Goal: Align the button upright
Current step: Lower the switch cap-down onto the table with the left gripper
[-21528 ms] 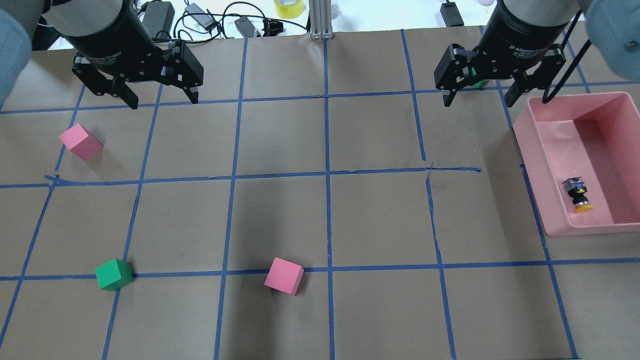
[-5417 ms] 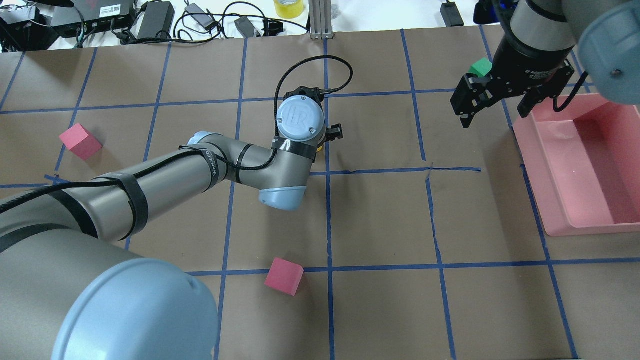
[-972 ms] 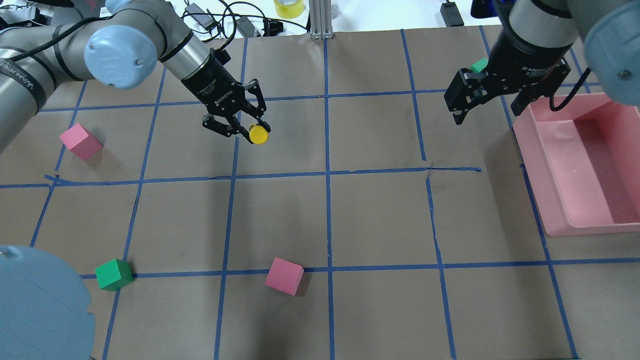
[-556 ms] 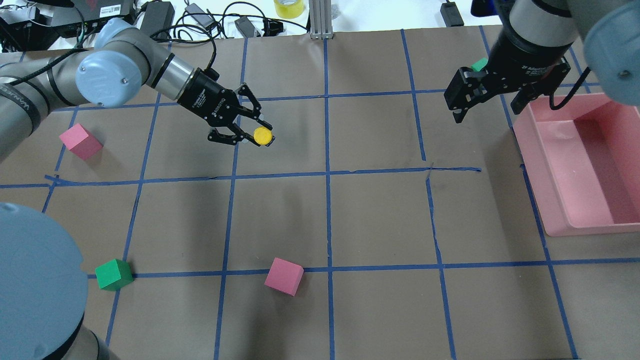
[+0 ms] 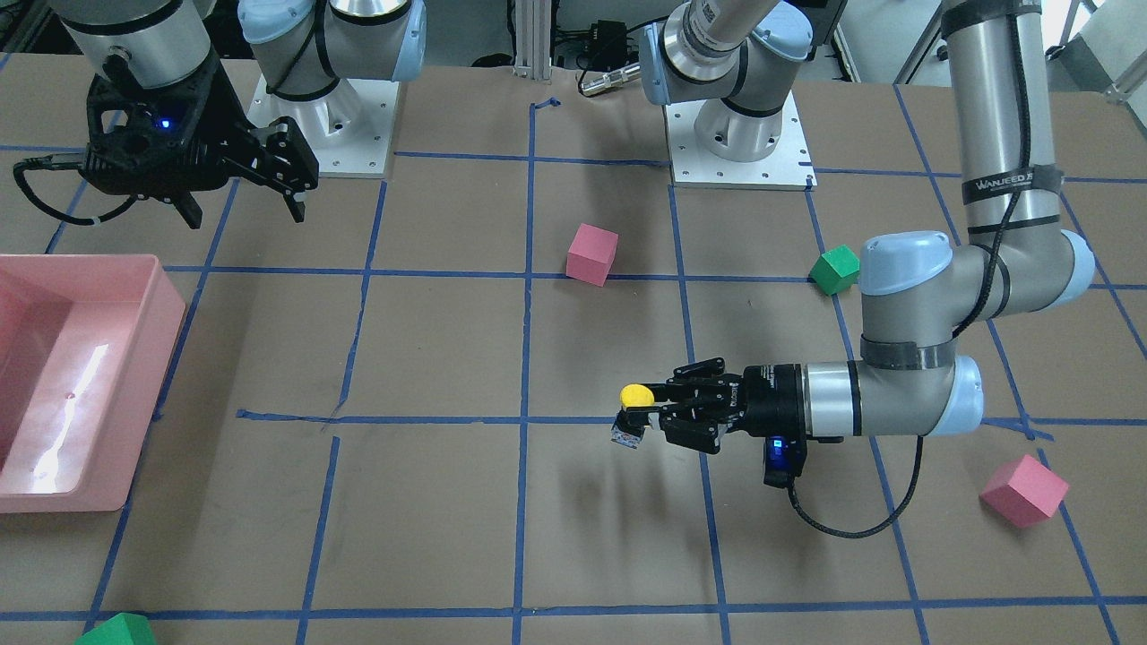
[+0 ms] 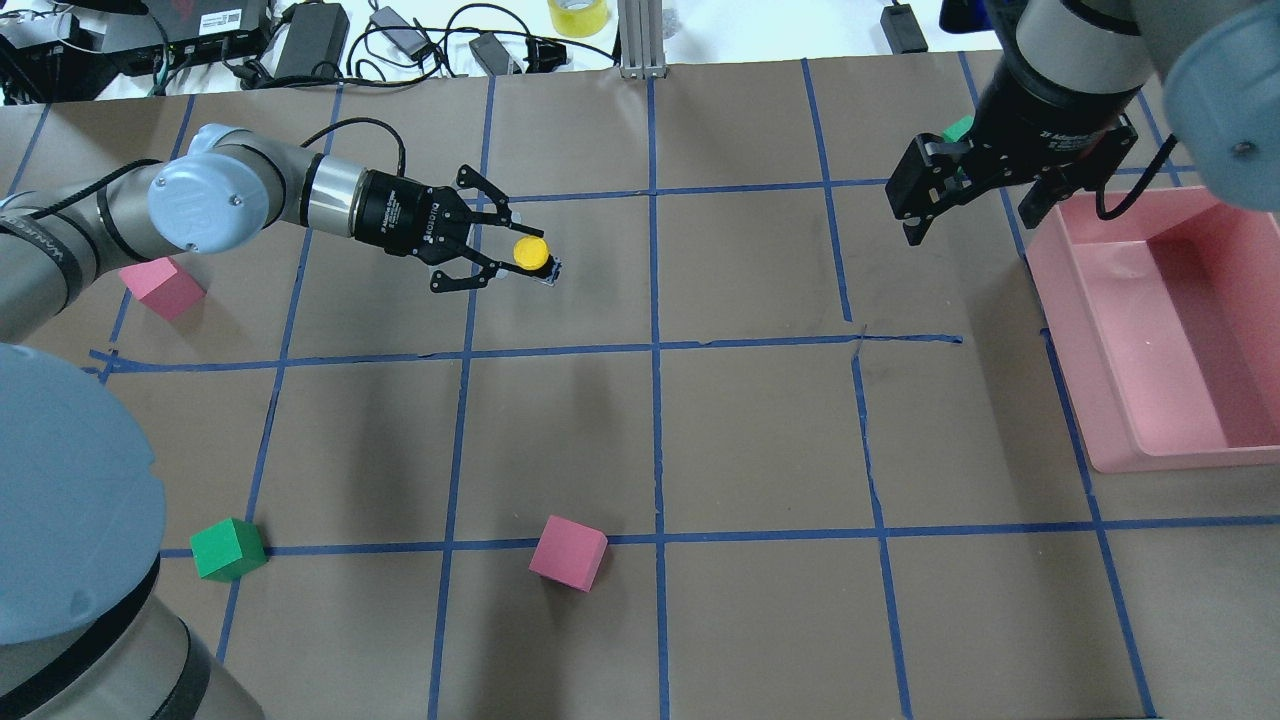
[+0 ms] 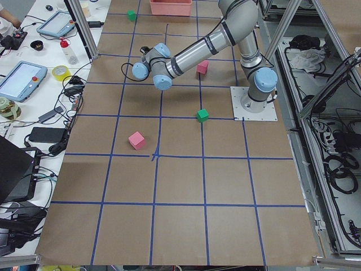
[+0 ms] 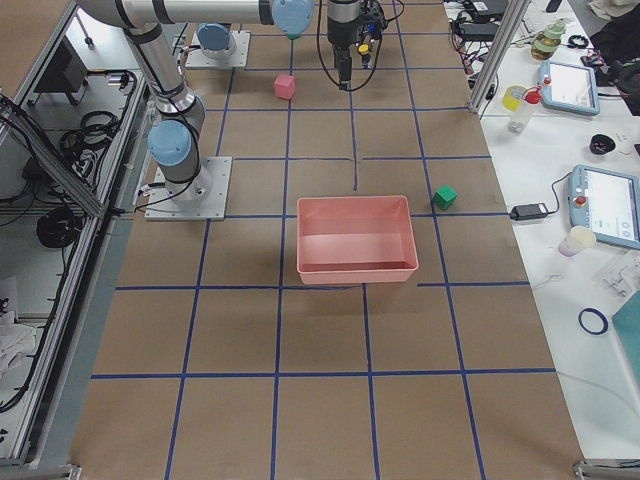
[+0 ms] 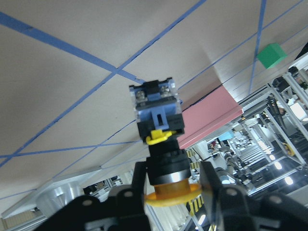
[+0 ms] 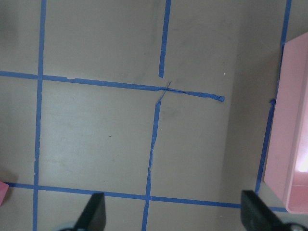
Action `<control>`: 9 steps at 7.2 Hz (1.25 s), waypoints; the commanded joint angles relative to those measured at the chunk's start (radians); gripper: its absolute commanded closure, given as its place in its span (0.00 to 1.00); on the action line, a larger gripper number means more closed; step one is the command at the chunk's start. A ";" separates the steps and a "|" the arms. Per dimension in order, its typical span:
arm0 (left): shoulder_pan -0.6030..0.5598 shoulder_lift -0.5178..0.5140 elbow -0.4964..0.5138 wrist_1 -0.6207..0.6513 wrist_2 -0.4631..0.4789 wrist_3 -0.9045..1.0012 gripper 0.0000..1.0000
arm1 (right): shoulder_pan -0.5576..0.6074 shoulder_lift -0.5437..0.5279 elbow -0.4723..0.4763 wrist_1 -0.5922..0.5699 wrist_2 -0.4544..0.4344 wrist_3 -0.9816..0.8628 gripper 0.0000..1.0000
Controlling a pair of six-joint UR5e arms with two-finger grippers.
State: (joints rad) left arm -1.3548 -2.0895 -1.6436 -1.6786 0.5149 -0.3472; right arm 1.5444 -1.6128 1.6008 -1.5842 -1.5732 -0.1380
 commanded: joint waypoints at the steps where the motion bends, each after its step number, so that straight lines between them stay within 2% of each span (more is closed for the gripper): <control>1: 0.003 -0.012 -0.040 -0.001 -0.001 -0.119 1.00 | 0.000 -0.001 0.001 0.000 0.001 0.000 0.00; 4: 0.005 -0.008 -0.108 -0.001 0.007 -0.099 1.00 | 0.000 -0.001 0.001 0.000 0.001 0.000 0.00; 5: 0.016 0.000 -0.116 -0.006 0.014 -0.101 1.00 | 0.000 -0.001 0.001 0.000 -0.001 0.000 0.00; 6: 0.057 0.002 -0.125 -0.025 0.060 -0.114 1.00 | 0.000 -0.005 -0.001 0.000 0.001 0.000 0.00; 9: 0.079 -0.020 -0.143 -0.027 0.066 -0.124 1.00 | 0.000 -0.004 -0.001 -0.002 0.002 0.001 0.00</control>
State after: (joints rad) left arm -1.2812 -2.1014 -1.7822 -1.7081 0.5791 -0.4680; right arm 1.5447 -1.6168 1.6004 -1.5850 -1.5727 -0.1367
